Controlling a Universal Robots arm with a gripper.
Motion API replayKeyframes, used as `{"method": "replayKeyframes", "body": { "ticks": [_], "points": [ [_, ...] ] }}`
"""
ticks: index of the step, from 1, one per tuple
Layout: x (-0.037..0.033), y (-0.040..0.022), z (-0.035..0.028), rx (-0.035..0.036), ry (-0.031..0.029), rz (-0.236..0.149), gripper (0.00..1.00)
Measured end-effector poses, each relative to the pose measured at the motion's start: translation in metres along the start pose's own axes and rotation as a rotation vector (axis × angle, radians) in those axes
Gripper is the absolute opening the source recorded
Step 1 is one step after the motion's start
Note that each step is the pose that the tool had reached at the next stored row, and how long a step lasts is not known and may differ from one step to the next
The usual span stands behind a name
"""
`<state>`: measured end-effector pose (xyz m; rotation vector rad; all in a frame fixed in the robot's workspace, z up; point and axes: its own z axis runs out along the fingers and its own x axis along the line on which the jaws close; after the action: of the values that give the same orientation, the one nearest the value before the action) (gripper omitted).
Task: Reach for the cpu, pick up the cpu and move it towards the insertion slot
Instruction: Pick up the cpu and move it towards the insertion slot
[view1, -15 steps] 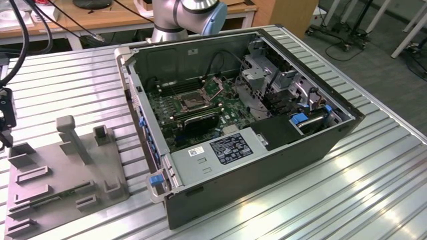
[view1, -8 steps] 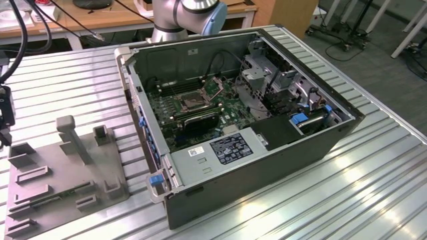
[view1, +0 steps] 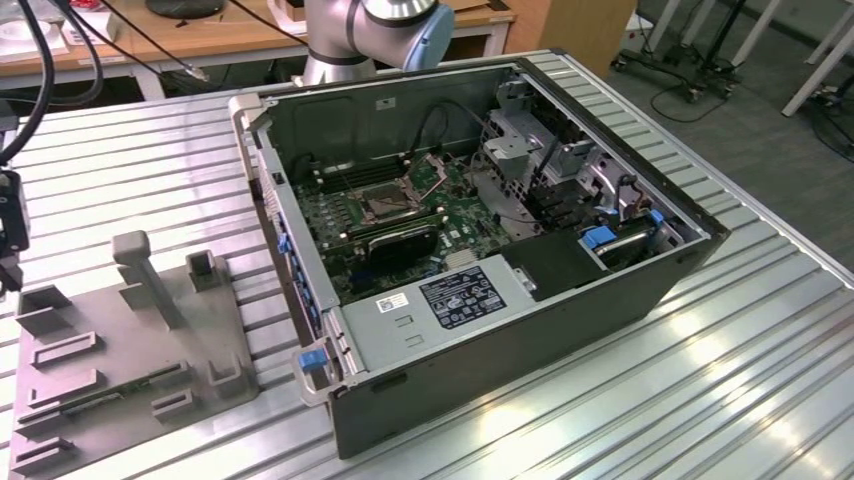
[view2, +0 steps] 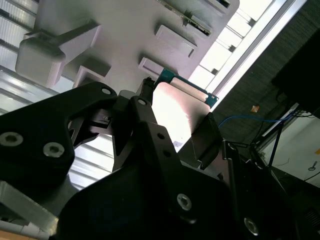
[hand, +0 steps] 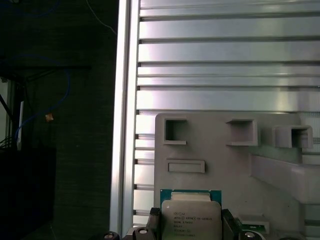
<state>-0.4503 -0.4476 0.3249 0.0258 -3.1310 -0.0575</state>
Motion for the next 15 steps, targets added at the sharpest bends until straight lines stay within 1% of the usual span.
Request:
{"method": "replayKeyframes", "body": {
  "ticks": [15],
  "points": [
    [0.0001,0.0003,-0.0087,-0.0002,-0.0002,0.000,0.55]
  ]
}}
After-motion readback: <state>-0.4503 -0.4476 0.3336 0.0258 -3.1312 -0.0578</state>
